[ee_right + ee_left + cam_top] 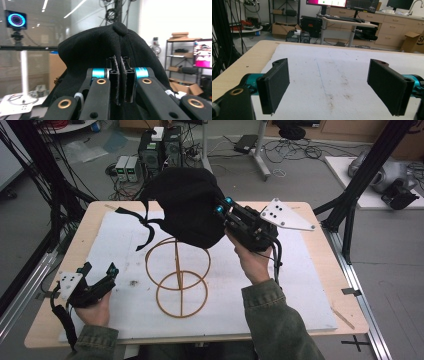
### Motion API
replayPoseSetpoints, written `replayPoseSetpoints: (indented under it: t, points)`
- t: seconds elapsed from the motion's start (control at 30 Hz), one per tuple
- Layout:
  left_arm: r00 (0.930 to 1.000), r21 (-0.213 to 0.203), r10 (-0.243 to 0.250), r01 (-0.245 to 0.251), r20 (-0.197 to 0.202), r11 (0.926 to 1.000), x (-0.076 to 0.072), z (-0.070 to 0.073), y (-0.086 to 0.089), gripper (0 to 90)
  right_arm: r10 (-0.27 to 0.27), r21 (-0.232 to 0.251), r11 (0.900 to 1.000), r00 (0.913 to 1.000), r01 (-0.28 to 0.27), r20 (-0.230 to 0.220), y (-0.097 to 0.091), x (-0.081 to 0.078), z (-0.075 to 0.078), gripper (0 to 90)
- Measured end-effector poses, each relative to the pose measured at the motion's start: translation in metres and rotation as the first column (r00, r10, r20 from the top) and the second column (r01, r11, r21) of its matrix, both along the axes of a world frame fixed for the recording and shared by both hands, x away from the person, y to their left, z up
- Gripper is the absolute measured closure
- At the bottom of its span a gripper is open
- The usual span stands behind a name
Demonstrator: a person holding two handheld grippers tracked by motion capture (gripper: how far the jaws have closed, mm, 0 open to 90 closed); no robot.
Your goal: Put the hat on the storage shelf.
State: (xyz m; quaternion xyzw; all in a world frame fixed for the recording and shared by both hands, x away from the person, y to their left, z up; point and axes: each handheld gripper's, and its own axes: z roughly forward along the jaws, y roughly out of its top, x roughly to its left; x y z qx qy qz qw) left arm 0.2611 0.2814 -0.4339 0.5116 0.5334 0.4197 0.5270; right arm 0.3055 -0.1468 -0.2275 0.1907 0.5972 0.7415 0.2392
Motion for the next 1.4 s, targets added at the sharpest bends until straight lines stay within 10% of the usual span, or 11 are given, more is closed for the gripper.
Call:
replayPoseSetpoints:
  t: [0.33, 1.4]
  points:
    - [1.0, 0.0, 0.002, -0.002, -0.001, 1.0, 0.0, 0.0, 0.001, 18.2, 0.121, 0.065, 0.9908, 0.9918, -0.118, -0.041, -0.001, 0.001, -0.004, 87.6]
    - [0.9999, -0.007, -0.007, 0.007, -0.01, 1.0, 0.001, -0.001, 0.0, 18.3, 0.167, -0.258, 0.9496, 0.9838, -0.178, -0.066, 0.025, -0.01, -0.03, 87.4]
